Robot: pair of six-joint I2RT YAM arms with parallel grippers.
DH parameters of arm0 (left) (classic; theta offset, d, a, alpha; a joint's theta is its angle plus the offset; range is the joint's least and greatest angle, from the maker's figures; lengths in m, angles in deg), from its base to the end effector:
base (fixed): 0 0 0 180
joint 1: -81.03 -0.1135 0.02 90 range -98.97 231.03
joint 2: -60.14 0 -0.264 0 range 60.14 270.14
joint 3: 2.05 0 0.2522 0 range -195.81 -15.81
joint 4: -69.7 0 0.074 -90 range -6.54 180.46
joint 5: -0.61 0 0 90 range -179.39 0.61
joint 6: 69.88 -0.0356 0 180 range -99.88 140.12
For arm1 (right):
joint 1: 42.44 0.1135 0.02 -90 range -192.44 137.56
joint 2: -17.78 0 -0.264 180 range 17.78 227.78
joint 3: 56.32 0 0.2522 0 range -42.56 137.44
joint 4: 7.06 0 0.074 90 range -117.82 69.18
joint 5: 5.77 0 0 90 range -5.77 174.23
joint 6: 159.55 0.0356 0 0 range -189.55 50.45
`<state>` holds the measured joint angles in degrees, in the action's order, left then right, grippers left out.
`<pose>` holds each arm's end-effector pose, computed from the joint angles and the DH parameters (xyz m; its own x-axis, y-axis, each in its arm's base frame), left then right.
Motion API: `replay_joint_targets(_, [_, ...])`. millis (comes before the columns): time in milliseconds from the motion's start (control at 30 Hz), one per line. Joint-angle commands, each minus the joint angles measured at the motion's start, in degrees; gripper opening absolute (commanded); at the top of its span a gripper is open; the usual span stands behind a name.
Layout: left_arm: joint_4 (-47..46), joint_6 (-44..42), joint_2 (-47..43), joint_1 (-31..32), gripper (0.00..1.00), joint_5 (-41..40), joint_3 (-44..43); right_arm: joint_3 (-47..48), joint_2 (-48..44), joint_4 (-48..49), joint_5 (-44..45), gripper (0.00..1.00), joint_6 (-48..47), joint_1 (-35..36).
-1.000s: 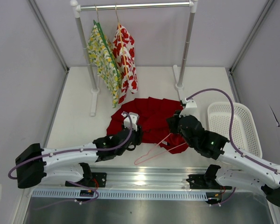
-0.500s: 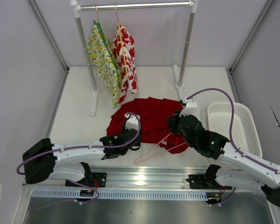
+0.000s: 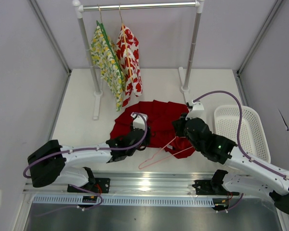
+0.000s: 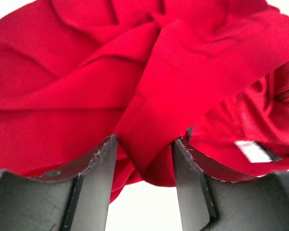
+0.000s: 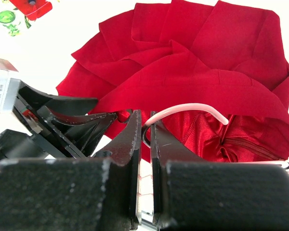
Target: Place the skirt on the hanger
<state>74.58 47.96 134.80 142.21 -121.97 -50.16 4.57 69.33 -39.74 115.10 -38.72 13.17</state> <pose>0.1443 -0.2225 0.2011 -0.4636 0.0263 -0.8856 0.3396 0.9285 -0.1502 0.1284 0.1553 0.3198 -0.4188 0.1670 -0.8926 -0.2650 0.9177 0.2960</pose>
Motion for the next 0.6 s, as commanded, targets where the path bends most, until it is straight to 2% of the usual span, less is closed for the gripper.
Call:
replay_joint_targets(0, [-7.64, -2.61, 0.31, -0.72, 0.54, 1.64, 0.60, 1.82, -0.49, 1.51, 0.94, 0.00, -0.07, -0.24])
replay_joint_targets(233, [-7.99, -2.09, 3.66, -3.35, 0.49, 1.55, -0.63, 1.82, -0.57, 1.51, 0.33, 0.00, -0.16, -0.51])
replay_joint_targets(300, [-8.43, -2.08, 3.83, -3.88, 0.43, 1.73, -0.55, 1.73, -0.66, 1.60, 0.33, 0.00, -0.07, -0.42])
replay_joint_targets(400, [-11.67, -1.30, 2.52, -5.81, 0.29, 5.67, 1.56, 1.56, -0.75, 1.51, 0.07, 0.00, -0.07, -0.59])
replay_joint_targets(467, [-14.74, -0.50, 1.12, -7.83, 0.12, 9.17, 3.40, 1.56, -0.75, 1.43, -0.20, 0.00, -0.16, -0.68])
replay_joint_targets(533, [-15.98, 0.02, -0.03, -9.15, 0.05, 12.26, 4.90, 1.47, -0.84, 1.60, -0.37, 0.00, -0.24, -1.03])
replay_joint_targets(567, [-17.12, 0.55, -1.34, -9.94, 0.03, 16.28, 5.77, 1.30, -0.84, 1.60, -0.72, 0.00, -0.24, -1.91])
